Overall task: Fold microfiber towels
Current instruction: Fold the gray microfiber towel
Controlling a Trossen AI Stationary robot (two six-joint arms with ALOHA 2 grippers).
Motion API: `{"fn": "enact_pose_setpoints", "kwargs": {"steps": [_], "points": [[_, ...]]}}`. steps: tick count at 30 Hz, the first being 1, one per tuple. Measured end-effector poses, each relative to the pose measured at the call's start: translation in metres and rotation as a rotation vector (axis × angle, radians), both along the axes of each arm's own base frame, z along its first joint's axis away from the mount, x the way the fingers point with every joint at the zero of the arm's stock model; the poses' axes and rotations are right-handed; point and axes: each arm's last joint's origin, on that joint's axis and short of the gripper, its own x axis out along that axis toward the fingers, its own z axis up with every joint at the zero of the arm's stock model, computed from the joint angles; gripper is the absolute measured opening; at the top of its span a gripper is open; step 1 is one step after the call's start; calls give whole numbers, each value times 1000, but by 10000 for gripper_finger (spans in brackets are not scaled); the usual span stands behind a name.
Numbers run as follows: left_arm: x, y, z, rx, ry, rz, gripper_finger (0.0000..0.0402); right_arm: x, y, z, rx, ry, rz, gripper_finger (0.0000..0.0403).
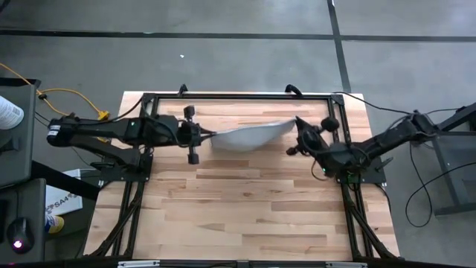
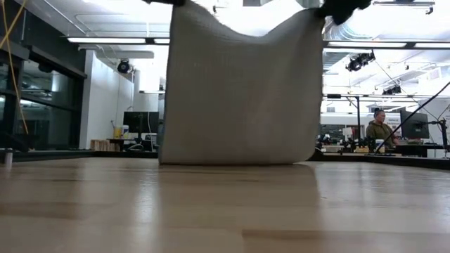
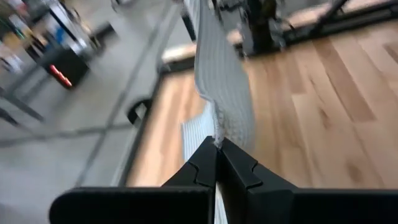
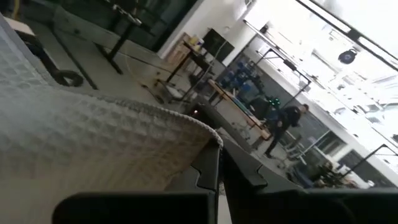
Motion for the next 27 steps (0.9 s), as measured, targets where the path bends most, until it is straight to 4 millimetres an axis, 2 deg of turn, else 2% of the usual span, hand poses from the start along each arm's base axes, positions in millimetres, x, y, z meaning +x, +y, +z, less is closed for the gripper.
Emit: {"fn": "enact_pose_setpoints", "kwargs": {"steps": [7,15,21,27], "points": [[-4,-12,-17,-149,117,19,0,-16,42,-3,82,-100,153,3],[-5,-32,-33,-230,134,-22,0,-31,71,-19,253,-213,382,3],[-7,-44,-41,-280,144,-44,0,-37,80,-36,454,-211,554,3],[-8,-56,-45,-309,168,-72,0,-38,81,-47,633,-150,646,3]]}}
